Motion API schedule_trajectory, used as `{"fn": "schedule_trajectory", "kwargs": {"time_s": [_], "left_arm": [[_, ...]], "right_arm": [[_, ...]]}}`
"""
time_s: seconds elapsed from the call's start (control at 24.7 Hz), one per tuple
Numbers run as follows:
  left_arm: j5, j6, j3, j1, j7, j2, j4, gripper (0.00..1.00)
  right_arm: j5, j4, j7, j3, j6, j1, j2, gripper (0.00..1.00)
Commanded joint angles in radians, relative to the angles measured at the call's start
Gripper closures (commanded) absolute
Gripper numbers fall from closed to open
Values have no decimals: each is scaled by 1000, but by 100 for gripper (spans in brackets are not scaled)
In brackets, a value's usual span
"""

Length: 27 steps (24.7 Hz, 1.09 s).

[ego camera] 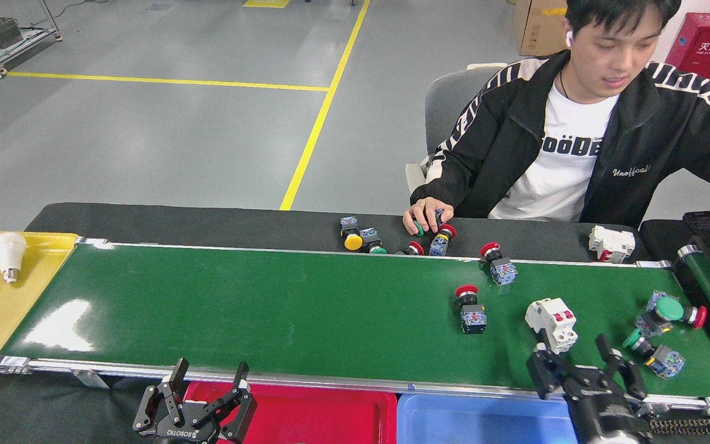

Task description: Pick switch part from conveyor to tray

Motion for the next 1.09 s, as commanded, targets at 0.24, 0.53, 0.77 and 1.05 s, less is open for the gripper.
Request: {"fn": "schedule_trajectory", "kwargs": {"time_s": [0.24,0.53,0.77,1.05], "left_arm": [[-2,-4,3,15,8,13,-13,0],[-5,-53,-57,-46,-9,13,-11,0],[-74,-79,-100,-95,-58,4,-1,0],[-147,-50,-257,-278,-60,-11,206,0]], "right_arm": [[-11,-2,12,77,-54,-16,-29,92],[-111,-263,21,69,-272,163,-60,90],[-170,-296,35,-4,-728,320,-117,79],[-197,-296,76,-69,-804,358,-89,6]]}}
